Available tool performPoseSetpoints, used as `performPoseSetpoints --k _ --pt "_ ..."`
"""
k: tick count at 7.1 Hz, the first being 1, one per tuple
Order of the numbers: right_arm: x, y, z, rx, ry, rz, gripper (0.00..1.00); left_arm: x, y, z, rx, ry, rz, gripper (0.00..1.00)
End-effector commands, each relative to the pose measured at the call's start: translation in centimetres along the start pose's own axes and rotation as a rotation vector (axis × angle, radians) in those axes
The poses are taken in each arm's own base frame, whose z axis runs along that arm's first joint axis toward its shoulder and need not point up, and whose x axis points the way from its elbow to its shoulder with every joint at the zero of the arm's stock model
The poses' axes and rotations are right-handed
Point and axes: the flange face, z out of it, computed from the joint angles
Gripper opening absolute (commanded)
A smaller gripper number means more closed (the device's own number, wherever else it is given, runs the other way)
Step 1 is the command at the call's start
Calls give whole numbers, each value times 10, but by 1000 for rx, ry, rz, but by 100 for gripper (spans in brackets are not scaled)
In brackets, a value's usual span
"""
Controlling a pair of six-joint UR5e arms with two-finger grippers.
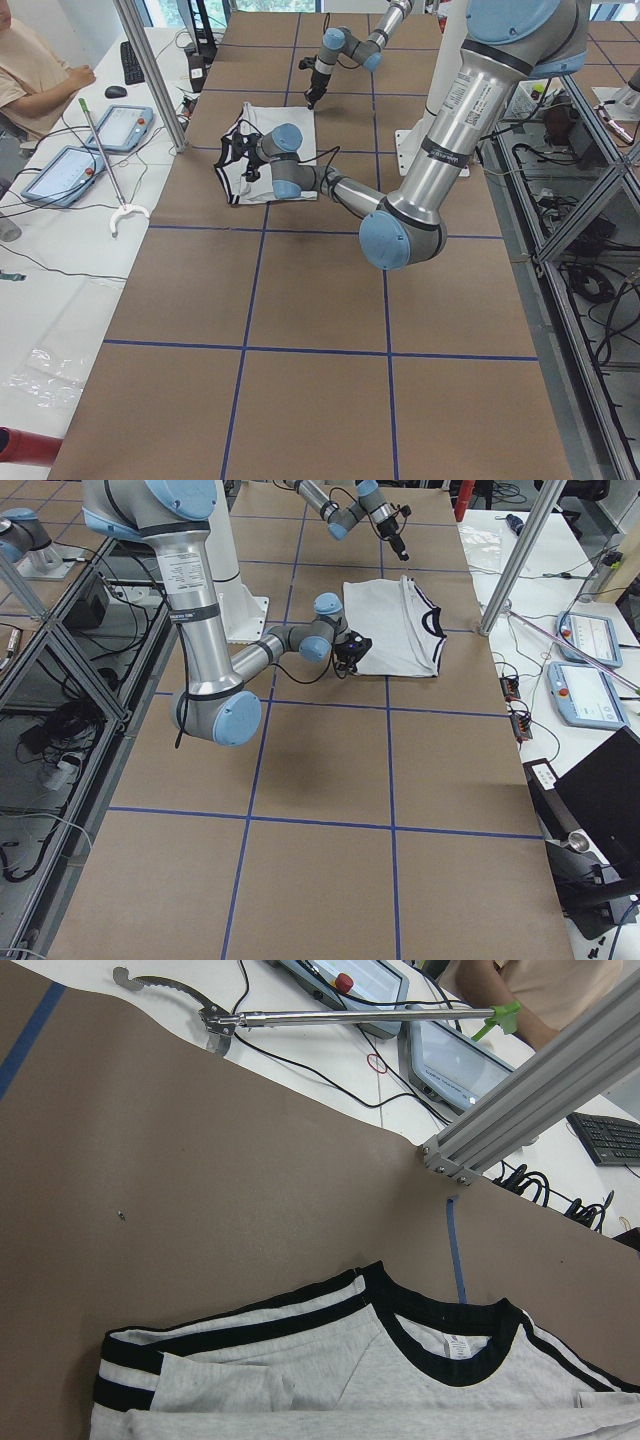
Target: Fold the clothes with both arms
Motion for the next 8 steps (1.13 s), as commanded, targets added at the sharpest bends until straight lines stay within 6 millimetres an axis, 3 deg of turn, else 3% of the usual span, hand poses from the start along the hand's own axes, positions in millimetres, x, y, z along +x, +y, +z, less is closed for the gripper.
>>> performPoseSetpoints --k 1,2,3,5,6,7,8 --pt "28 3 -51 -64 -24 -5 0 11 3 -19 3 36 5 100" --pt "49 16 -95 -179 -24 17 0 17 7 -38 2 66 -22 100" --pt "62 56 -127 -278 -18 92 0 37 25 -49 -71 107 -117 100" --pt "117 127 -178 -440 70 52 0 34 80 -90 -164 137 -176 100" --pt "131 166 -199 -553 118 21 0 33 105 -111 -209 140 -249 100" --pt "144 198 -205 -619 163 -7 8 31 127 -128 -251 141 -255 100" --pt "150 204 -204 -623 177 -14 99 29 147 -125 -285 59 -306 100"
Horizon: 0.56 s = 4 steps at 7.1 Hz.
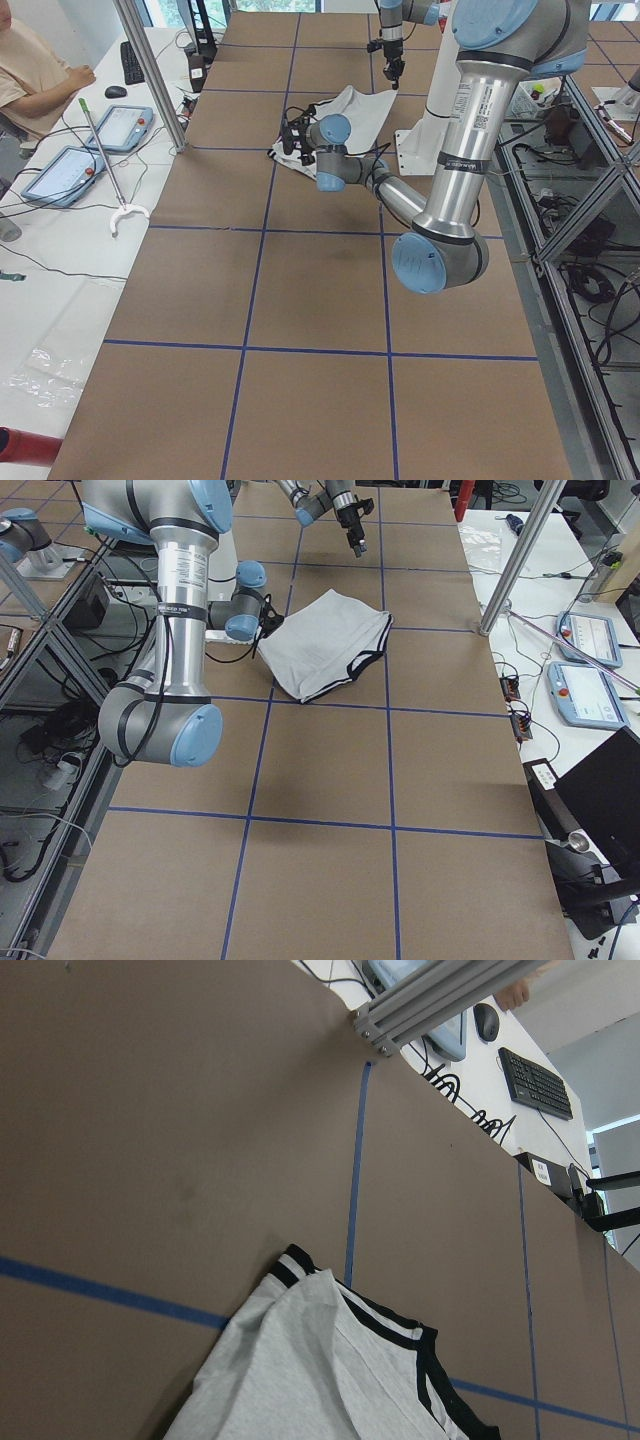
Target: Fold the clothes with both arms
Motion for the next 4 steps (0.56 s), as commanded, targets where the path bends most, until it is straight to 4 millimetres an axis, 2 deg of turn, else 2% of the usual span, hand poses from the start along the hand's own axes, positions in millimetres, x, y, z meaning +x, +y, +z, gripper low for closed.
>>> performPoseSetpoints --k 1,2,3,4 --pt "7 12 4 -24 21 -1 100 -8 49 12 -44 -156 -72 100" --pt "-3 -13 -8 29 -21 35 100 -6 81 20 -7 -240 -64 100" --pt "-19 -48 -31 102 -89 84 100 -9 102 26 -11 -344 -93 100" --pt "-50 -92 -41 186 -168 125 100 -22 124 41 -27 -438 -96 100"
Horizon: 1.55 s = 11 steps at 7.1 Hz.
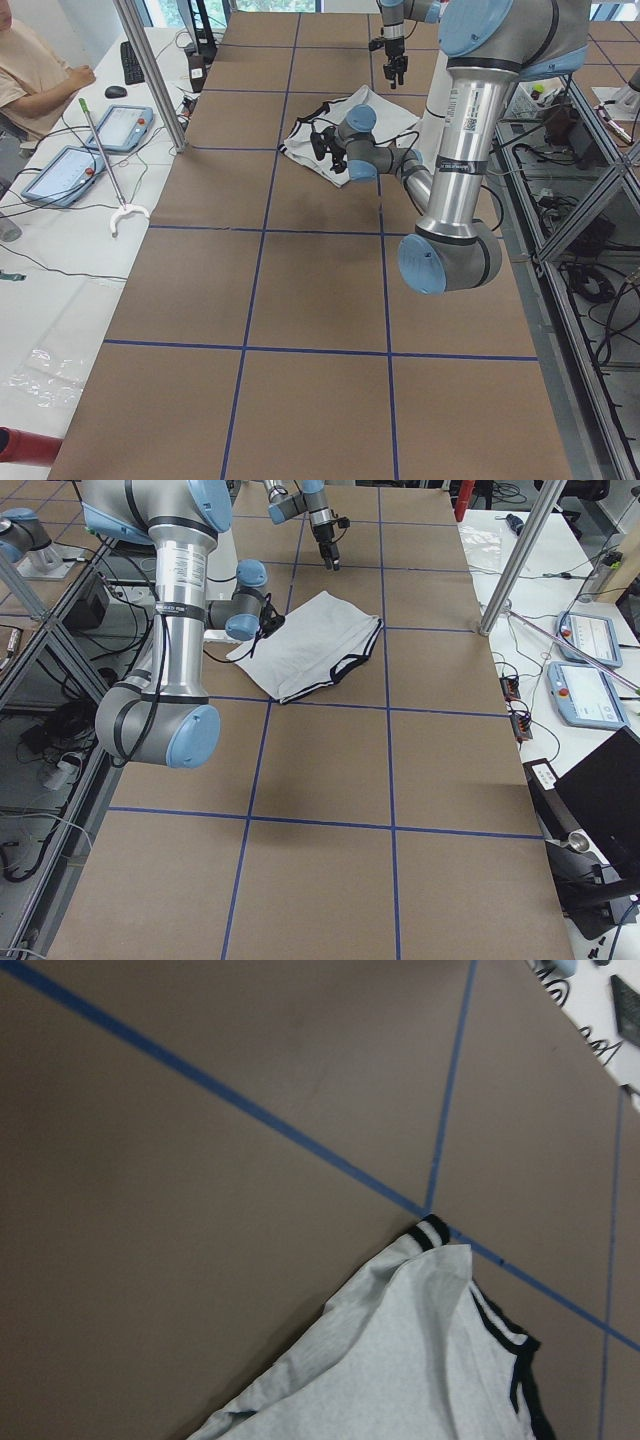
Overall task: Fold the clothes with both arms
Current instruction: 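Grasp the collar edge with right gripper while left gripper takes a corner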
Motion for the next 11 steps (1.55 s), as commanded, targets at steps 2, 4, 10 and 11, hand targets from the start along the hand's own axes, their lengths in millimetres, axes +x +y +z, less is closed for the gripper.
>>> performPoseSetpoints --k 2,4,10,11 --pt "-110 -123 3 217 -179 117 100 6 45 34 0 -212 0 89" --pt "-116 -140 -3 272 -198 88 100 10 47 59 12 -264 6 76" --pt "-120 -149 9 302 -191 97 100 0 42 74 23 -296 10 61" --pt "-125 -150 13 302 -191 98 100 0 42 74 25 -296 12 60"
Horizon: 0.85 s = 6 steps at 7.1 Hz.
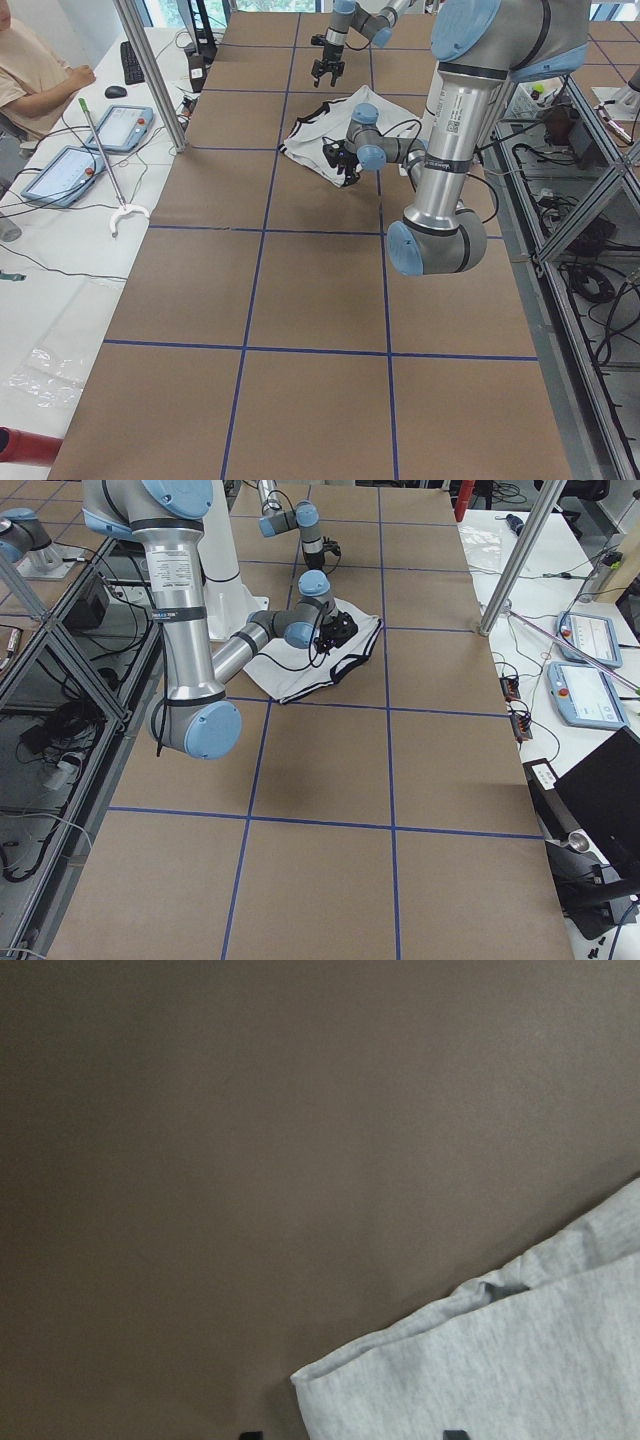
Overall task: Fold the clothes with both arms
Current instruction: 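Grasp the collar edge with right gripper while left gripper takes a corner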
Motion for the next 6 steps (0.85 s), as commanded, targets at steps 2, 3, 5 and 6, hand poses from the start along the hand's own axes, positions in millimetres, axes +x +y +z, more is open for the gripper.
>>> performPoseSetpoints --k 2,3,5,6 --pt "-3 -1 8 4 6 3 100 3 -1 3 3 -1 0 56" --pt "-3 -1 8 4 6 5 100 2 -1 9 5 -9 -1 56" --pt "-3 -1 9 5 7 7 100 2 -1 14 5 -16 -1 49" --pt "-3 -2 10 7 9 10 100 5 -2 13 5 -12 -3 11"
